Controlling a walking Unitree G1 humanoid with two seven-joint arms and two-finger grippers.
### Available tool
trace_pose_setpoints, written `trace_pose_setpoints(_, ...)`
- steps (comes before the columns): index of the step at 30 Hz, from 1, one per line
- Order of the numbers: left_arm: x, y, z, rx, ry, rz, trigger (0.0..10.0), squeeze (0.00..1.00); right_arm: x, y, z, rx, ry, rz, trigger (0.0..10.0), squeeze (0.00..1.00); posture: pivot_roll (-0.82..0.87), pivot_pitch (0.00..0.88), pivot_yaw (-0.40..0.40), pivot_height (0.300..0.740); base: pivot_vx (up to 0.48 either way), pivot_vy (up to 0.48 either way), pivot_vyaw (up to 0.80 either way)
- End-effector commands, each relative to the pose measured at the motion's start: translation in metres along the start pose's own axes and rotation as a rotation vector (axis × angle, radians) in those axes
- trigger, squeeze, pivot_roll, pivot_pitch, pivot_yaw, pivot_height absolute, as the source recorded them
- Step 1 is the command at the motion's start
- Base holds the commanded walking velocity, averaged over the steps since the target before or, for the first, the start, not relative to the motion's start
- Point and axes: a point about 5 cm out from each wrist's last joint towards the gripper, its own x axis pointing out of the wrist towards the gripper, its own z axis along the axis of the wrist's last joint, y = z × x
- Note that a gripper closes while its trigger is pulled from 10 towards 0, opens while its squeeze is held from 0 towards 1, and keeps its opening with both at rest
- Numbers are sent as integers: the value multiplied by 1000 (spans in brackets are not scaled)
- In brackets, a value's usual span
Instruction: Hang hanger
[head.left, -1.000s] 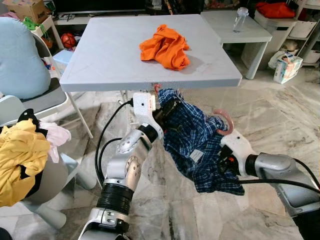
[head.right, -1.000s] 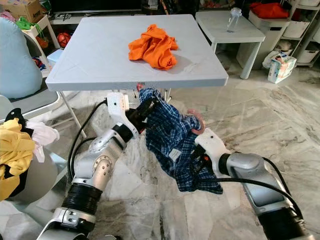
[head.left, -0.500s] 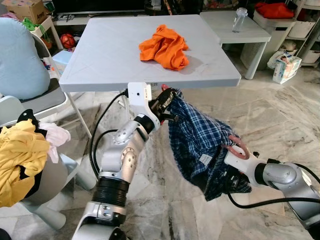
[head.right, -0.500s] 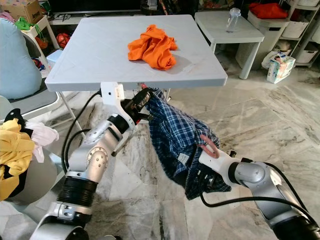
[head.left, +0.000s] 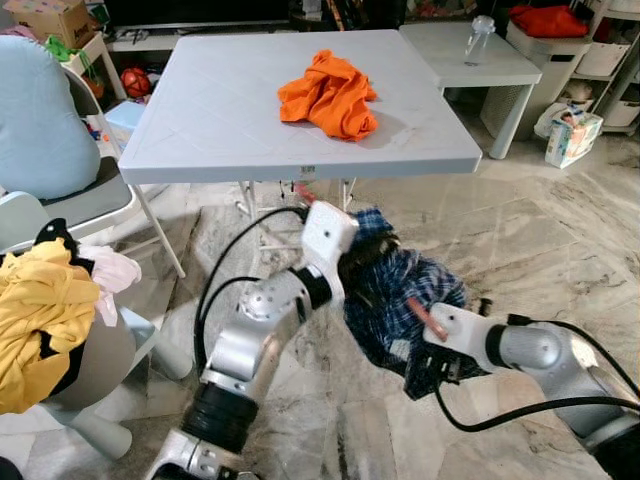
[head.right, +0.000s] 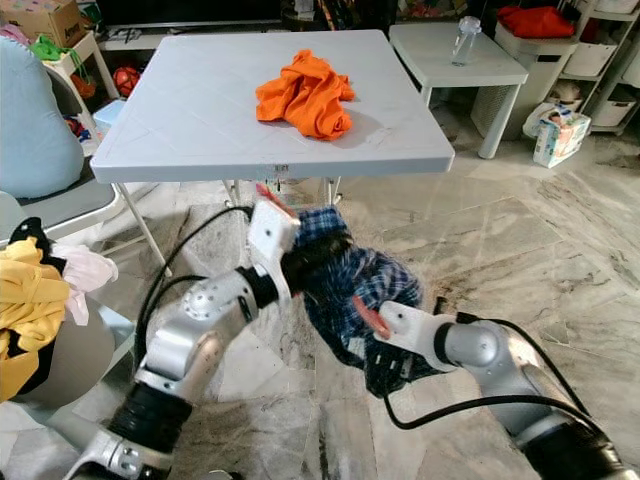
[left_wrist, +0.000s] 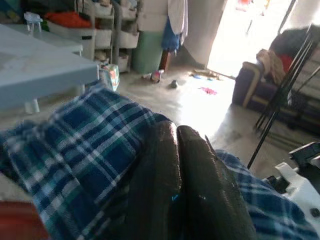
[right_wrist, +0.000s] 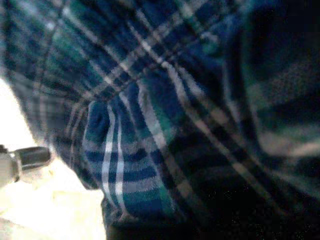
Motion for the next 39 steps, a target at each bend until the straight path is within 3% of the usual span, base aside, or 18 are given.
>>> trace_pose_setpoints(1,5,-5,19,55,-54,-37,471,0,6,12,5,-50,-12,72,10000,0,23,40,-15,740,0,0,0)
trace_pose_setpoints(11,-2,28,58,52,-171,101,0,0,-2,31,-19,-26,77,138,10000,0,23,43,-18,740,0,0,0)
trace_pose_setpoints(16,-9,40,73,70,-196,136,0,0,-12,41,-42,21,141,152,10000,0,26,44,-19,740,0,0,0)
trace_pose_setpoints(24,-10,41,81,87,-198,124,0,0,-12,44,-43,46,138,160,10000,0,26,44,-19,740,0,0,0)
trace_pose_setpoints(31,-12,44,101,115,-253,146,0,0,-11,53,-52,53,180,197,10000,0,39,47,-28,740,0,0,0)
trace_pose_setpoints(39,-27,69,123,130,-299,245,196,0,-31,63,-71,67,236,227,10000,0,30,50,-26,740,0,0,0)
